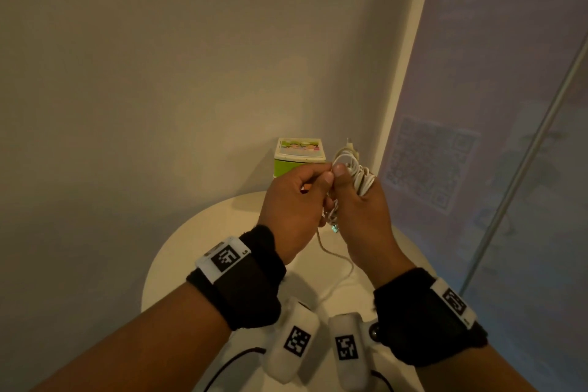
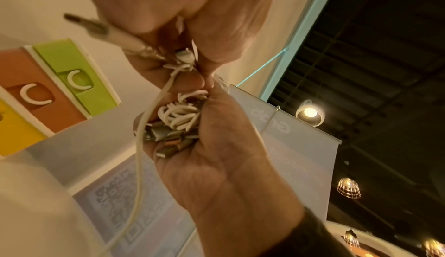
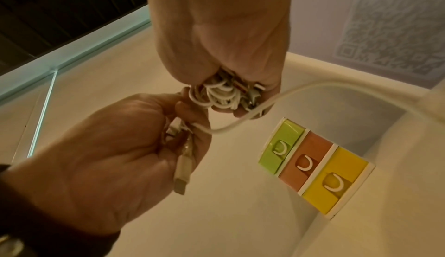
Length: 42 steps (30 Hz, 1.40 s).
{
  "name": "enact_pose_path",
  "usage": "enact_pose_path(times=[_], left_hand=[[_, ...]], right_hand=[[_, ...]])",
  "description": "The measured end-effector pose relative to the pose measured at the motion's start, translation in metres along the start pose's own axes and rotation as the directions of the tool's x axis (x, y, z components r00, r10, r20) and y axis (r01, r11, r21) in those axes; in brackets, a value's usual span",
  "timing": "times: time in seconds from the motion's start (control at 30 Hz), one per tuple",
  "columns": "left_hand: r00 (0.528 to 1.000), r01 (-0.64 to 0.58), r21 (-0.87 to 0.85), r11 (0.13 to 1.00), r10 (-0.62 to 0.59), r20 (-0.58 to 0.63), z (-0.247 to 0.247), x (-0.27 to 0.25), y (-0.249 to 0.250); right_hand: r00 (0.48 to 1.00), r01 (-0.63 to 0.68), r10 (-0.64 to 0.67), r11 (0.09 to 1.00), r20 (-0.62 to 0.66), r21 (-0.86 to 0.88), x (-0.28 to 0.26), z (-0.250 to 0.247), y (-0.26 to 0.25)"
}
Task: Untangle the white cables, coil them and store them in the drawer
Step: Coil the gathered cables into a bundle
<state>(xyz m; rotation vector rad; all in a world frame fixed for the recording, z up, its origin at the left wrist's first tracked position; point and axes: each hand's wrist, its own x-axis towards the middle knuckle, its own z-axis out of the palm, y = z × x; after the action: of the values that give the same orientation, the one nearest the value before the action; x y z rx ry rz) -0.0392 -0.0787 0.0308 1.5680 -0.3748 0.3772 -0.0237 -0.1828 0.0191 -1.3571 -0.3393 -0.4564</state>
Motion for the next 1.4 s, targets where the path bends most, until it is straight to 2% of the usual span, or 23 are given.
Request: enact_pose_path(times=[0.13, 0.23, 0.33, 0.4, 0.47, 0.53, 0.6, 0.77, 0.87, 0.97, 1.13, 1.23, 1.33, 1.4], left_hand=[[0.993, -0.108, 0.139, 0.984, 0.101, 0.054, -0.004, -0.003, 0.008], [0.976, -0.21, 0.255, 0.944, 0.187, 0.111, -0.006, 0.0, 0.008], [0.963, -0.226, 0.295, 0.928, 0.167, 0.211, -0.005, 0.0, 0.005], [0.961, -0.219, 0.351, 0.911, 0.14, 0.237, -0.007, -0.001, 0.005], [0.975, -0.181, 0.333, 0.926, 0.126, 0.181, -0.01, -0.001, 0.002], [0.996, -0.028, 0.148, 0.989, 0.015, 0.087, -0.012, -0.003, 0.002], [0.994, 0.066, 0.06, 0.996, -0.07, 0.08, -0.013, -0.007, 0.002], [0.964, 0.085, 0.238, 0.968, -0.14, 0.228, -0.028, -0.008, 0.0], [0.916, 0.058, 0.393, 0.918, -0.205, 0.346, -0.04, -0.003, -0.002], [0.886, 0.068, 0.408, 0.91, -0.243, 0.394, -0.048, 0.003, 0.0], [0.909, 0.046, 0.302, 0.952, -0.165, 0.383, -0.048, 0.01, 0.007], [0.923, 0.027, 0.27, 0.963, -0.128, 0.362, -0.044, 0.011, 0.008], [0.933, 0.013, 0.267, 0.963, -0.107, 0.343, -0.041, 0.009, 0.009], [0.933, -0.04, 0.348, 0.937, -0.089, 0.348, -0.043, 0.007, 0.012]], right_hand=[[0.996, -0.017, 0.014, 0.999, 0.088, 0.036, -0.001, 0.003, -0.005], [0.996, -0.081, 0.078, 0.994, 0.045, 0.078, 0.0, 0.004, -0.006], [0.991, -0.137, 0.131, 0.973, 0.041, 0.187, 0.003, 0.002, -0.01], [0.993, -0.113, 0.114, 0.975, 0.007, 0.192, 0.004, 0.001, -0.009], [0.994, -0.087, 0.098, 0.979, -0.052, 0.185, 0.004, 0.001, -0.006], [0.99, -0.077, 0.095, 0.983, -0.102, 0.168, 0.005, 0.001, -0.004], [0.985, -0.09, 0.108, 0.987, -0.134, 0.135, 0.006, 0.001, -0.003], [0.952, -0.133, 0.186, 0.967, -0.243, 0.218, 0.02, -0.015, -0.001], [0.972, -0.102, 0.118, 0.991, -0.202, 0.087, 0.028, -0.028, -0.002], [0.994, -0.025, 0.012, 0.993, -0.113, -0.117, 0.028, -0.035, -0.005], [0.996, 0.093, -0.081, 0.911, 0.048, -0.402, 0.017, -0.035, -0.016], [0.99, 0.13, -0.089, 0.882, 0.109, -0.454, 0.01, -0.031, -0.018], [0.991, 0.117, -0.075, 0.868, 0.106, -0.483, 0.007, -0.027, -0.015], [0.995, 0.102, -0.096, 0.872, 0.037, -0.48, 0.009, -0.027, -0.013]])
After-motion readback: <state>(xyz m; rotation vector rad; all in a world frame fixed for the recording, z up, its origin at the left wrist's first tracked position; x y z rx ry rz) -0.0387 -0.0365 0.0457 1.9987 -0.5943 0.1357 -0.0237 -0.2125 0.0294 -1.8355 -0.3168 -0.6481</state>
